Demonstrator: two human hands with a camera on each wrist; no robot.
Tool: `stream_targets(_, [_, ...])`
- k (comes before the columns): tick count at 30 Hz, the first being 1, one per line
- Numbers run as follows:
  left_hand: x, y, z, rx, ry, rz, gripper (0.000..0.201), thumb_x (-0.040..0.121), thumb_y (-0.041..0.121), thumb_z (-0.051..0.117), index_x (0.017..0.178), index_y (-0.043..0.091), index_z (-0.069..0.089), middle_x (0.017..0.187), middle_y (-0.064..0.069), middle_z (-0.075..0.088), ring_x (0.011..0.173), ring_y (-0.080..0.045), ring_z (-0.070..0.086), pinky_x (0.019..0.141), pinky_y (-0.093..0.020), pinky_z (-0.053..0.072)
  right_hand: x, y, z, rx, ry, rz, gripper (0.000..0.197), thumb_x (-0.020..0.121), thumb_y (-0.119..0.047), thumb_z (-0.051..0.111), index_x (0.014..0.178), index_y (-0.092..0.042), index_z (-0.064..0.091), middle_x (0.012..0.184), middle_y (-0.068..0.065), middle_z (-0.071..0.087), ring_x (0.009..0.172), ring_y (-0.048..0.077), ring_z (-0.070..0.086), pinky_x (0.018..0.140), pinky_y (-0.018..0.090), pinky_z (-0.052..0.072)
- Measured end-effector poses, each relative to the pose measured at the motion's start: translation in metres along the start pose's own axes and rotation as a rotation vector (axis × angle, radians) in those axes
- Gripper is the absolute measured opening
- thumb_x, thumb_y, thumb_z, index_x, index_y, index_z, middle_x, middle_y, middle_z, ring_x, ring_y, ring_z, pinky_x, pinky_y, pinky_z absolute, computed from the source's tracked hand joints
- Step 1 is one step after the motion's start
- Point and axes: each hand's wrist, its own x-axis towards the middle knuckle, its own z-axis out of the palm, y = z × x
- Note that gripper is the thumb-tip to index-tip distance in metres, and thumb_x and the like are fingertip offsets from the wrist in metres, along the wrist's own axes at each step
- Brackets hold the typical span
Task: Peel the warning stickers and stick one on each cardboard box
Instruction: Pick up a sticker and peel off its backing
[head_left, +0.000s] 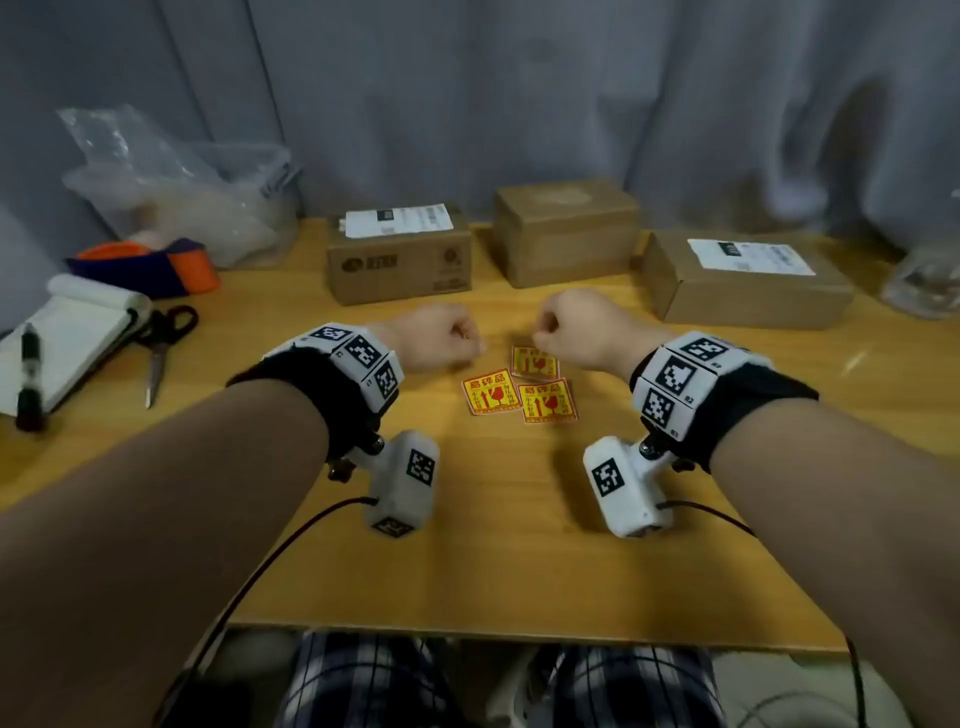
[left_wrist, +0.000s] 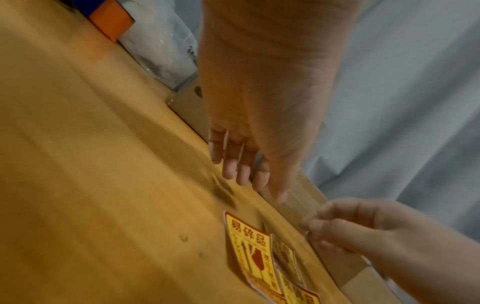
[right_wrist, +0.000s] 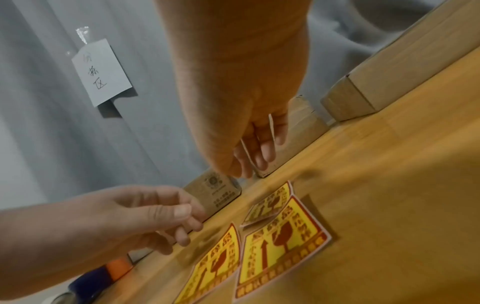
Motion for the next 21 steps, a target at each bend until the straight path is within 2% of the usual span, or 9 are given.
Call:
stream_targets(2, [0.004, -0.002, 0.003, -0.039, -0.057, -0.033, 0.036, 0.086, 0.036, 0.062, 0.111, 0.010, 0.059, 0.108, -0.006, 0.064, 0.101, -0.021, 0.059, 0.091, -0.034, 0.047, 0.006, 0.000, 0.002, 0.009, 0.000, 0.002, 0.017, 0.087, -0.023, 0.054, 0.091, -0.012, 0.067, 0.095, 0.007, 0.067, 0.094, 0.026, 0.060, 0.079, 0.031, 0.048])
stream_targets(5, [0.010, 0.004, 0.012, -0.074, -0.156, -0.027, 0.042, 0.081, 0.036, 0.068, 0.113, 0.010, 0.058, 0.104, -0.003, 0.063, 0.094, -0.016, 0.058, 0.087, -0.030, 0.046, 0.009, -0.003, 0.008, 0.012, -0.021, -0.001, 0.019, 0.087, -0.022, 0.055, 0.093, -0.011, 0.068, 0.094, 0.007, 0.068, 0.094, 0.025, 0.060, 0.078, 0.031, 0.047])
stream_targets(8, [0.016, 0.010, 0.020, -0.058, -0.172, 0.000, 0.040, 0.079, 0.028, 0.072, 0.111, 0.008, 0.057, 0.094, 0.000, 0.056, 0.086, -0.014, 0.053, 0.074, -0.024, 0.044, 0.008, -0.002, 0.015, 0.003, -0.021, -0.008, 0.019, 0.086, -0.022, 0.056, 0.094, -0.009, 0.068, 0.097, 0.012, 0.069, 0.094, 0.028, 0.060, 0.076, 0.030, 0.045])
stream_targets(11, [0.018, 0.010, 0.025, -0.056, -0.136, 0.002, 0.026, 0.081, 0.022, 0.071, 0.100, 0.011, 0.058, 0.081, 0.004, 0.054, 0.077, -0.012, 0.052, 0.059, -0.012, 0.041, 0.007, 0.000, 0.020, 0.033, -0.021, 0.002, 0.020, 0.087, -0.021, 0.056, 0.094, -0.007, 0.069, 0.098, 0.013, 0.070, 0.095, 0.028, 0.061, 0.076, 0.030, 0.044])
stream_targets(13, [0.017, 0.008, 0.026, -0.077, -0.105, 0.012, 0.017, 0.082, 0.020, 0.069, 0.092, 0.013, 0.056, 0.076, 0.007, 0.053, 0.077, -0.013, 0.053, 0.052, -0.008, 0.039, 0.008, 0.002, 0.021, 0.064, -0.008, 0.010, 0.022, 0.087, -0.021, 0.056, 0.094, -0.006, 0.069, 0.098, 0.013, 0.070, 0.096, 0.028, 0.061, 0.077, 0.030, 0.044])
stream_targets(16, [0.017, 0.004, 0.023, -0.175, 0.020, 0.029, 0.013, 0.083, 0.018, 0.068, 0.081, 0.015, 0.056, 0.071, 0.005, 0.054, 0.069, -0.012, 0.053, 0.053, -0.013, 0.040, 0.008, 0.002, 0.022, 0.145, 0.018, 0.026, 0.030, 0.091, -0.032, 0.055, 0.095, -0.005, 0.067, 0.087, 0.009, 0.064, 0.085, 0.023, 0.056, 0.069, 0.027, 0.038])
stream_targets(19, [0.014, 0.004, 0.015, -0.391, 0.180, 0.057, 0.016, 0.084, 0.010, 0.065, 0.076, 0.019, 0.054, 0.067, 0.003, 0.054, 0.057, -0.002, 0.050, 0.050, -0.007, 0.040, 0.008, 0.000, 0.020, 0.333, 0.055, -0.057, 0.040, 0.087, -0.042, 0.060, 0.091, -0.004, 0.067, 0.084, 0.008, 0.064, 0.078, 0.017, 0.055, 0.070, 0.031, 0.042])
stream_targets(21, [0.011, 0.006, 0.010, -0.529, 0.281, 0.086, 0.015, 0.083, 0.006, 0.065, 0.077, 0.016, 0.056, 0.066, 0.002, 0.055, 0.053, 0.002, 0.052, 0.053, -0.007, 0.042, 0.008, -0.002, 0.020, 0.391, 0.085, -0.124, 0.034, 0.082, -0.040, 0.067, 0.089, -0.006, 0.067, 0.083, 0.008, 0.066, 0.076, 0.016, 0.056, 0.071, 0.032, 0.044])
